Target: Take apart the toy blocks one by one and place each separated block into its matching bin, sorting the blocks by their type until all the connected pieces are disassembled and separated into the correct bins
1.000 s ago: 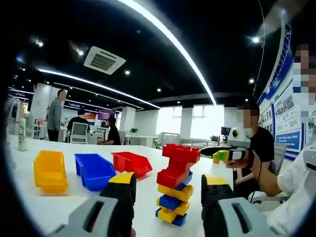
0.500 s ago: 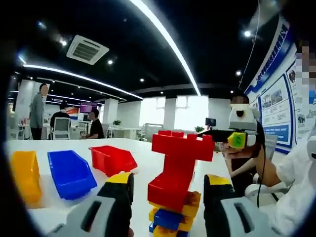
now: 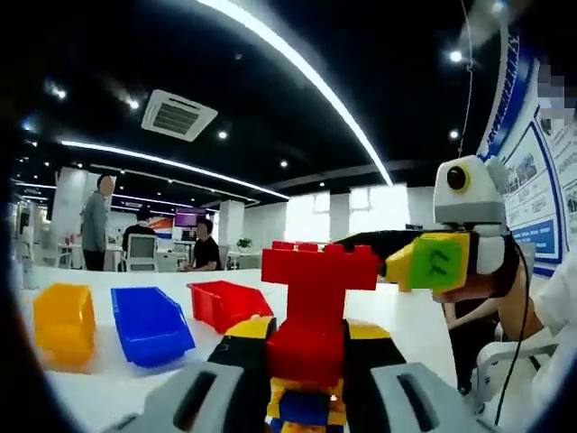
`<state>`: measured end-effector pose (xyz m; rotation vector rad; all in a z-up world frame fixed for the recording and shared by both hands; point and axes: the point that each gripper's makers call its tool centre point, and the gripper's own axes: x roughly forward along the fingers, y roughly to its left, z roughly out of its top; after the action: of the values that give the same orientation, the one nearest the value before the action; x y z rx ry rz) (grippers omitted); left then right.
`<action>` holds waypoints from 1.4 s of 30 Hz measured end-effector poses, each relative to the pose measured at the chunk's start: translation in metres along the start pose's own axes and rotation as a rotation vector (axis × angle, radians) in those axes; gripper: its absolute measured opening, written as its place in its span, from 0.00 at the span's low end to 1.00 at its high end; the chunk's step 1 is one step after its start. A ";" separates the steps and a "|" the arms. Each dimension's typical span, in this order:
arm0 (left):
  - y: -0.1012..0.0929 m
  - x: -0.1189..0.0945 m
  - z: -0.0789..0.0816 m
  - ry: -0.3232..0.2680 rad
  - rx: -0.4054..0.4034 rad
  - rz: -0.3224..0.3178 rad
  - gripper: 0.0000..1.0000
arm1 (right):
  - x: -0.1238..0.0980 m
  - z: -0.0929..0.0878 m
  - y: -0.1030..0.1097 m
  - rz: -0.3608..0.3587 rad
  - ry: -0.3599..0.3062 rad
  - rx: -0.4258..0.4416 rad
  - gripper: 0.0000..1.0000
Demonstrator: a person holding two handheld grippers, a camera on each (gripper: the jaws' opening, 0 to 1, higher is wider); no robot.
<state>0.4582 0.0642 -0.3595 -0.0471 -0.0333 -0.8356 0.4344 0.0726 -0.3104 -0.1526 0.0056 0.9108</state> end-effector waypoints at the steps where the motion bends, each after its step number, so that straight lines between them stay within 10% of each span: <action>1: 0.001 0.000 0.000 0.005 0.003 0.015 0.28 | 0.002 0.000 0.000 0.001 -0.004 0.016 0.40; 17: -0.003 -0.003 -0.002 0.043 0.013 0.059 0.27 | 0.008 -0.001 -0.016 -0.071 -0.016 -0.006 0.27; 31: -0.015 0.002 -0.010 0.104 -0.004 0.020 0.27 | 0.001 0.000 -0.007 -0.051 -0.018 -0.190 0.26; 37: -0.012 0.002 0.003 0.041 0.041 0.046 0.27 | -0.003 -0.003 -0.018 -0.052 -0.024 0.084 0.26; 42: -0.012 0.010 0.010 -0.012 0.097 0.089 0.34 | -0.004 -0.006 -0.025 -0.055 -0.041 0.140 0.26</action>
<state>0.4561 0.0492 -0.3485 0.0377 -0.0830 -0.7437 0.4523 0.0539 -0.3124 -0.0042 0.0273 0.8555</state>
